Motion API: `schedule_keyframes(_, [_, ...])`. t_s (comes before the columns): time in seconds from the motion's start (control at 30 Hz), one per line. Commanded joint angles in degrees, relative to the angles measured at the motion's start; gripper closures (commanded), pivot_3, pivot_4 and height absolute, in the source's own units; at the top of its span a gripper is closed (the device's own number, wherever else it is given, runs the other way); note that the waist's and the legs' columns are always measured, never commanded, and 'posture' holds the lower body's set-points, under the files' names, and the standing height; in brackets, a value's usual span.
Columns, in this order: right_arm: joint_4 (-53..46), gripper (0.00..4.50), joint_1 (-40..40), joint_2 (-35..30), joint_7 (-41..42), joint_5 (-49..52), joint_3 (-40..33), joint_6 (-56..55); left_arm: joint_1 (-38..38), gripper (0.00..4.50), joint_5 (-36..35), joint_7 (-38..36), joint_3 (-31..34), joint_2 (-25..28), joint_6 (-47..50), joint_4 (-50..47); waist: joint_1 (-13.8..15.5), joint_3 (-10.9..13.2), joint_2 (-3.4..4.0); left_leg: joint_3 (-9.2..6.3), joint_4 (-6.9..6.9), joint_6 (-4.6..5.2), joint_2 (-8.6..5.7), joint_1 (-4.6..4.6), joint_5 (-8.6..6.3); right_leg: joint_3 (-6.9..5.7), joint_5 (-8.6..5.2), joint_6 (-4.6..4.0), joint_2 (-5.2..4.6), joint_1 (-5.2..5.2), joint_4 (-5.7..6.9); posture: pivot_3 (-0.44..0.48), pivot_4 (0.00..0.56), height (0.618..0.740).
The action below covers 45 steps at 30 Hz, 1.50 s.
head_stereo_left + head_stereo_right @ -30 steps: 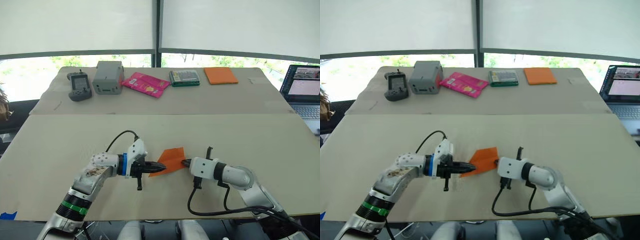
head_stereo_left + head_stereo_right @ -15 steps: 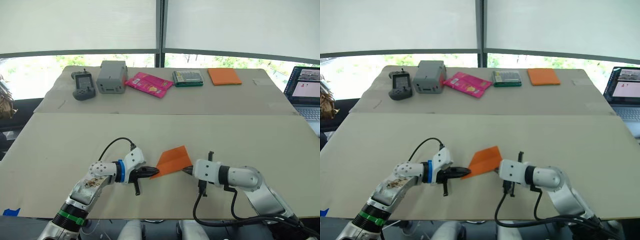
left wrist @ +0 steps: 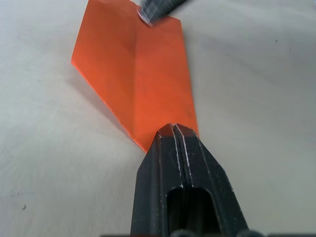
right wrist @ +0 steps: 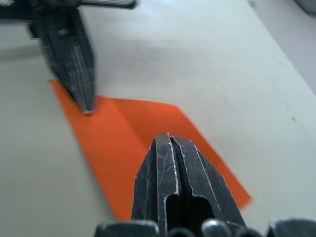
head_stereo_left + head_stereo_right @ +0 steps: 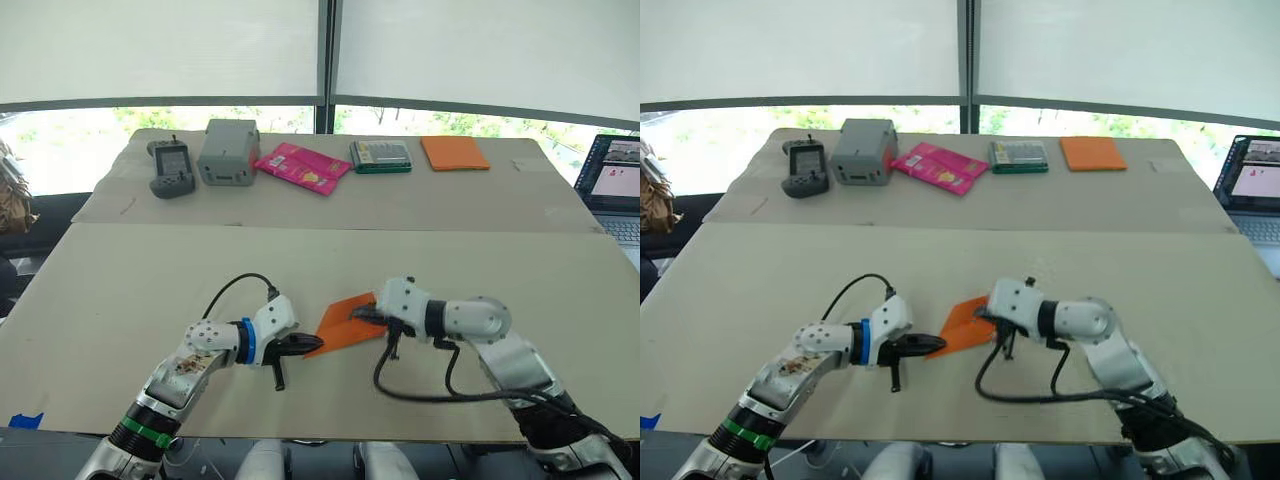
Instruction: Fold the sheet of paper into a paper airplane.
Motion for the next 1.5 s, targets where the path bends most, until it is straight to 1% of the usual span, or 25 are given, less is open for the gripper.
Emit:
schedule_keyframes(0.03, [2.6, 2.91, -4.07, -3.68, 6.91, 7.1, -3.27, 5.95, 1.87, 4.5, 0.42, 0.6, -0.55, 0.38, 0.87, -1.56, -0.08, 0.01, 0.01, 0.0, 0.0, 0.03, 0.0, -0.01, -0.02, 0.0, 0.0, 0.0, -0.01, 0.0, -0.03, 0.0, 0.15, 0.74])
schedule_keyframes(0.13, [10.11, 1.83, -8.91, -5.34, 12.38, 7.31, -0.32, 5.29, 1.58, 4.5, 0.69, 0.88, -0.79, 0.06, 0.7, -0.93, -0.19, 0.01, 0.01, 0.01, -0.01, 0.04, 0.01, 0.0, -0.02, 0.01, 0.0, 0.0, -0.01, 0.0, -0.05, 0.0, 0.15, 0.74])
schedule_keyframes(0.3, [26.09, 1.83, -20.56, -4.05, 20.39, 4.82, 4.96, 1.95, 1.28, 4.5, 1.0, 1.36, -1.25, -0.72, 0.51, -0.28, -0.32, 0.04, 0.07, 0.03, -0.03, 0.04, 0.02, 0.02, -0.02, -0.01, 0.0, -0.01, 0.03, -0.01, -0.04, 0.0, 0.15, 0.74])
schedule_keyframes(0.4, [36.78, 1.83, -26.01, -1.2, 21.54, 2.96, 6.52, -2.35, 1.93, 4.5, 1.0, 2.12, -1.14, -1.03, 0.41, -0.53, -0.32, 0.05, 0.08, 0.04, -0.02, 0.04, 0.01, -0.01, -0.03, 0.0, 0.01, -0.01, 0.01, -0.04, -0.04, 0.0, 0.15, 0.74])
schedule_keyframes(0.47, [42.58, 1.83, -28.26, 0.46, 22.58, 1.72, 7.18, -5.21, 2.3, 4.5, 1.08, 2.44, -1.13, -1.13, 0.22, -0.52, -0.16, 0.05, 0.08, 0.04, -0.03, 0.04, 0.01, -0.02, -0.03, 0.0, 0.01, -0.01, -0.01, -0.05, -0.04, 0.0, 0.15, 0.74])
schedule_keyframes(0.57, [46.84, 1.83, -30.79, 2.54, 26.52, 2.68, 7.14, -3.75, 2.49, 4.5, 1.52, 2.73, -0.82, -0.88, -0.52, 0.26, -0.14, 0.05, 0.09, 0.01, -0.04, 0.04, 0.01, -0.06, -0.03, -0.03, 0.01, -0.02, -0.06, -0.07, -0.05, 0.0, 0.15, 0.74])
schedule_keyframes(0.67, [47.73, 1.83, -31.68, 2.78, 31.22, 2.47, 8.17, -3.72, 2.18, 4.5, 1.57, 2.77, -0.42, -0.61, -0.89, 0.85, -0.16, 0.06, 0.1, 0.01, -0.04, 0.04, 0.0, -0.12, -0.03, -0.03, 0.02, -0.01, -0.1, -0.12, -0.05, 0.0, 0.15, 0.74])
schedule_keyframes(0.8, [47.94, 1.83, -31.93, 3.28, 32.57, 2.64, 7.39, -3.93, 1.76, 4.5, 1.47, 2.74, -0.11, -0.43, -1.21, 1.33, -0.29, 0.06, 0.11, 0.0, -0.04, 0.03, 0.02, -0.11, -0.03, -0.03, 0.02, -0.02, -0.12, -0.13, -0.03, 0.0, 0.15, 0.74])
schedule_keyframes(0.87, [46.29, 2.33, -30.87, 2.37, 33.28, 2.05, 7.87, -5.91, 1.61, 4.5, 1.42, 2.62, -0.04, -0.3, -1.36, 1.51, -0.29, 0.06, 0.11, 0.0, -0.04, 0.03, 0.03, -0.1, -0.03, -0.03, 0.02, -0.02, -0.12, -0.13, -0.02, 0.0, 0.15, 0.74])
schedule_keyframes(0.9, [45.28, 2.6, -29.83, 1.94, 33.0, 1.45, 8.05, -9.11, 1.51, 4.5, 1.37, 2.47, -0.01, -0.24, -1.44, 1.69, -0.27, 0.07, 0.12, -0.01, -0.04, 0.03, 0.03, -0.1, -0.03, -0.03, 0.02, -0.02, -0.12, -0.13, -0.02, 0.0, 0.15, 0.74])
schedule_keyframes(0.93, [44.66, 2.97, -29.12, 1.69, 32.74, 1.04, 8.13, -11.45, 1.44, 4.5, 1.35, 2.35, 0.01, -0.21, -1.5, 1.83, -0.25, 0.06, 0.11, -0.01, -0.04, 0.03, 0.02, -0.11, -0.03, -0.03, 0.02, -0.02, -0.12, -0.14, -0.03, 0.0, 0.15, 0.74])
schedule_keyframes(1.07, [39.25, 4.36, -25.67, 1.34, 30.82, 2.58, 5.87, -14.77, 0.68, 4.5, 1.21, 1.34, 0.31, -0.1, -2.36, 4.04, -0.26, 0.07, 0.12, -0.01, -0.04, 0.03, 0.03, -0.1, -0.04, -0.05, 0.02, -0.02, -0.12, -0.13, -0.03, 0.0, 0.15, 0.74])
schedule_keyframes(1.1, [37.07, 4.44, -24.14, 0.6, 30.04, 2.4, 5.4, -16.76, 0.3, 4.5, 1.2, 1.09, 0.54, 0.04, -2.59, 4.68, -0.26, 0.07, 0.12, -0.01, -0.04, 0.03, 0.02, -0.1, -0.03, -0.05, 0.02, -0.02, -0.12, -0.13, -0.02, 0.0, 0.15, 0.74])
schedule_keyframes(1.2, [30.38, 4.44, -19.24, -1.85, 28.75, 2.27, 4.56, -20.13, -0.86, 4.5, 0.72, 0.39, 1.33, 0.36, -2.72, 6.01, -0.14, 0.07, 0.12, -0.03, -0.04, 0.03, 0.02, -0.1, -0.03, -0.07, 0.02, -0.02, -0.12, -0.12, -0.01, 0.0, 0.15, 0.74])
schedule_keyframes(1.33, [22.83, 4.44, -11.44, -4.83, 24.73, 0.16, 3.73, -26.52, -1.65, 4.5, 0.48, -1.26, 1.74, 0.9, -3.54, 7.12, -0.08, 0.07, 0.12, -0.03, -0.04, 0.03, 0.01, -0.11, -0.03, -0.07, 0.02, -0.02, -0.12, -0.12, -0.01, 0.0, 0.15, 0.74])
schedule_keyframes(1.47, [20.12, 4.44, -5.34, -4.63, 15.82, -3.0, 2.01, -35.52, -1.87, 4.5, 0.02, -1.69, 2.66, 0.79, -3.78, 8.23, -0.09, 0.07, 0.12, -0.01, -0.03, 0.03, -0.01, -0.11, -0.03, -0.06, 0.02, -0.01, -0.13, -0.11, -0.03, 0.0, 0.15, 0.74])
schedule_keyframes(1.5, [19.34, 4.44, -2.56, -4.62, 12.34, -4.81, 1.3, -39.67, -1.98, 4.5, -0.05, -1.96, 2.81, 0.94, -3.79, 8.37, -0.11, 0.07, 0.12, -0.01, -0.03, 0.03, -0.01, -0.1, -0.03, -0.05, 0.02, -0.01, -0.13, -0.1, -0.02, 0.0, 0.15, 0.74])
